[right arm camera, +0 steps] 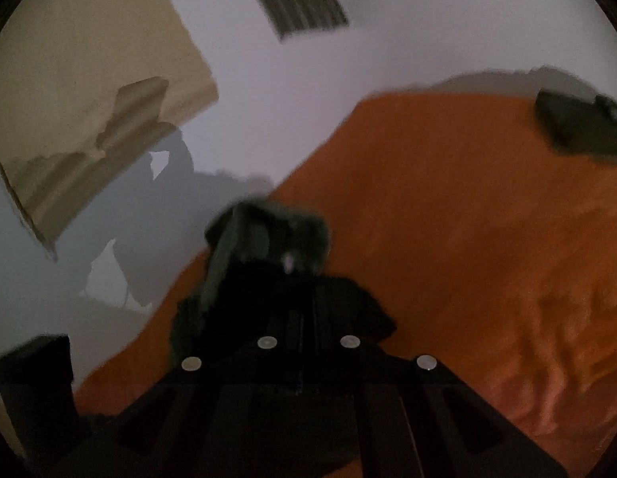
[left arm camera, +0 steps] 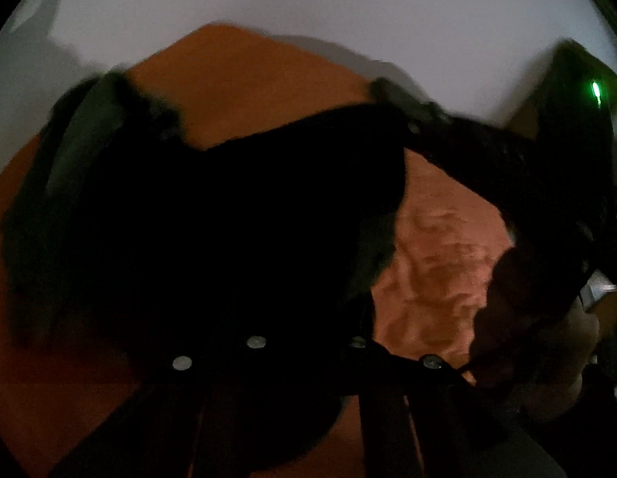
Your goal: Fold clothes
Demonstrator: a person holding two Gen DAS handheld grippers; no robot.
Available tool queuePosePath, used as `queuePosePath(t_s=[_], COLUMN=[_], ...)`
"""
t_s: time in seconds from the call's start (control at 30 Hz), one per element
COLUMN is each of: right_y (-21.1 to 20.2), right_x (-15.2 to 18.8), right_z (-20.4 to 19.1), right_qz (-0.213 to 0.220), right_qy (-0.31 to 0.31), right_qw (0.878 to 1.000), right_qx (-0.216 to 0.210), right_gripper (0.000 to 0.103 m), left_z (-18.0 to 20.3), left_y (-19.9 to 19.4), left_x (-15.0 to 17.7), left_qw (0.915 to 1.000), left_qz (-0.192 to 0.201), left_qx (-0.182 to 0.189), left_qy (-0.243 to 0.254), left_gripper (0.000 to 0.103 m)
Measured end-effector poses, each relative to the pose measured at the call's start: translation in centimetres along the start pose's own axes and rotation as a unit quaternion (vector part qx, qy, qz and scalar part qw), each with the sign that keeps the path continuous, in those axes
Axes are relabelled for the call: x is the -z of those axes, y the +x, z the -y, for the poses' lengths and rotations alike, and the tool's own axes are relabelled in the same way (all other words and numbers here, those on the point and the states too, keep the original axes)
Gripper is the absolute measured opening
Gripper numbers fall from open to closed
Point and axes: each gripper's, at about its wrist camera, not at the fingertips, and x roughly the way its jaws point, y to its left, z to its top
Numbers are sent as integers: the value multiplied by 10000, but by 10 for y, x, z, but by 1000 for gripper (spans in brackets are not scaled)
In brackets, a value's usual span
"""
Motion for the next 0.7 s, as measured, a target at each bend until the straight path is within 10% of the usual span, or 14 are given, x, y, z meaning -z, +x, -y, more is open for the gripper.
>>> queuePosePath(t_s=[0.43, 0.63, 0.7], right_y=[-261, -339, -350], right_x=[-46, 7, 36], right_z=[161, 294, 338], right_qz=[1410, 1208, 1023], right_qy=[588, 1221, 1518], right_qw=[9807, 9654, 9588], right_qx=[1222, 1964, 2173], right_gripper=[2, 2, 2], left_z=[241, 298, 309], left_y=[-26, 21, 49], left_x=[-45, -31, -23], left_qw=[9869, 9881, 9896], left_qz=[342, 80, -5], left_qx=[879, 878, 795], left_qy=[1305, 1264, 1195], left_gripper=[5, 59, 60])
